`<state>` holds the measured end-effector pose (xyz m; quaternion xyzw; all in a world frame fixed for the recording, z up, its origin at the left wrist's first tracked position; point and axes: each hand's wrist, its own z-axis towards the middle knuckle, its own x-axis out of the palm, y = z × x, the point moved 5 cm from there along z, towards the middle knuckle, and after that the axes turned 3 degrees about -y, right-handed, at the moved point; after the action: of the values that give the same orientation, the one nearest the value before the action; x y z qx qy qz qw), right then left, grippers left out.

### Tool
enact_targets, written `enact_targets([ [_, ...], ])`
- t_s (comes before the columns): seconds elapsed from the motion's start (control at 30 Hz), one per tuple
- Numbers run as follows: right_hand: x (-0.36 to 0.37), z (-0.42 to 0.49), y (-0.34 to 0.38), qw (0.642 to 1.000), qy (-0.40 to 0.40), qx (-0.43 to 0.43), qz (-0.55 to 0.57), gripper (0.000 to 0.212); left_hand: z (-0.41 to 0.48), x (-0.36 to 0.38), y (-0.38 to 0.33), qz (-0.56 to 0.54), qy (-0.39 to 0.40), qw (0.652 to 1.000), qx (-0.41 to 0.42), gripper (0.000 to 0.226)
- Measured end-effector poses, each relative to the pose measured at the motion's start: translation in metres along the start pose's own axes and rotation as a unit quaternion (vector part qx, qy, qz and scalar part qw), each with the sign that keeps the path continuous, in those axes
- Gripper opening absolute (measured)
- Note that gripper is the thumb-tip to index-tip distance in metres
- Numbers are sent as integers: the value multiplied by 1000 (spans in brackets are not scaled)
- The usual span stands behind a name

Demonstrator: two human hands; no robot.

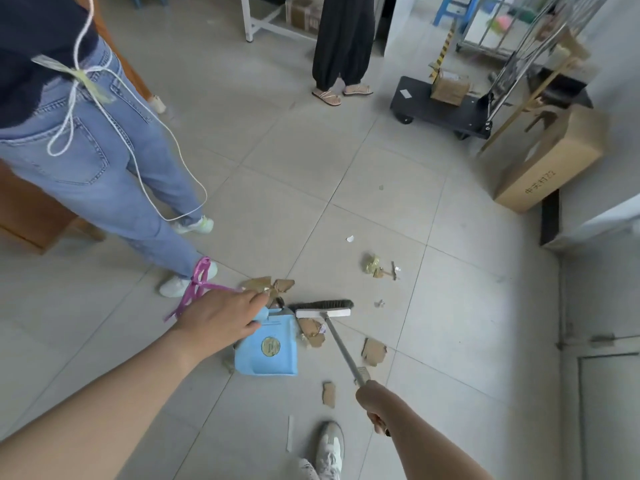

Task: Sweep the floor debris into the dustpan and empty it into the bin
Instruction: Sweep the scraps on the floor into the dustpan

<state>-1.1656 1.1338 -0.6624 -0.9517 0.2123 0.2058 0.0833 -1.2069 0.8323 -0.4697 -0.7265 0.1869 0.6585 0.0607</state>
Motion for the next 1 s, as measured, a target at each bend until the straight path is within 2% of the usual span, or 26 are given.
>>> enact_targets([
  [0.13, 38, -37, 15, 1000, 17, -21, 8, 16, -37, -5, 3, 11, -17, 999, 35, 25],
  [0.27, 46, -59, 34, 999, -21, -4, 26, 40, -61, -17, 14, 23, -57, 997, 57, 36],
  [0.33, 39, -61, 43, 996, -43, 8, 74, 39, -65, -16, 18, 15, -58, 997, 55, 29],
  [0.4, 30, -65, 45, 992, -67, 5, 110, 26, -66, -15, 22, 9, -60, 997, 45, 23],
  [0.43, 23, -65, 48, 988, -69, -4, 135, 17, -66, -17, 24, 4, -65, 997, 42, 23],
  [0.53, -3, -68, 54, 969, -85, -46, 227, 17, -60, -17, 28, -6, -53, 998, 37, 30],
  [0.6, -18, -65, 54, 967, -96, -18, 235, 12, -50, -18, 26, 8, -70, 996, 46, 32],
  [0.67, -36, -58, 57, 968, -102, 12, 227, 20, -33, -20, 24, 24, -82, 995, 48, 36],
  [0.73, -60, -46, 65, 963, -111, 5, 244, 25, -10, -19, 23, 19, -95, 994, 50, 37],
  [1.0, -191, 31, 104, 935, -138, -30, 325, 22, 108, -4, 36, -33, -90, 995, 3, 35],
])
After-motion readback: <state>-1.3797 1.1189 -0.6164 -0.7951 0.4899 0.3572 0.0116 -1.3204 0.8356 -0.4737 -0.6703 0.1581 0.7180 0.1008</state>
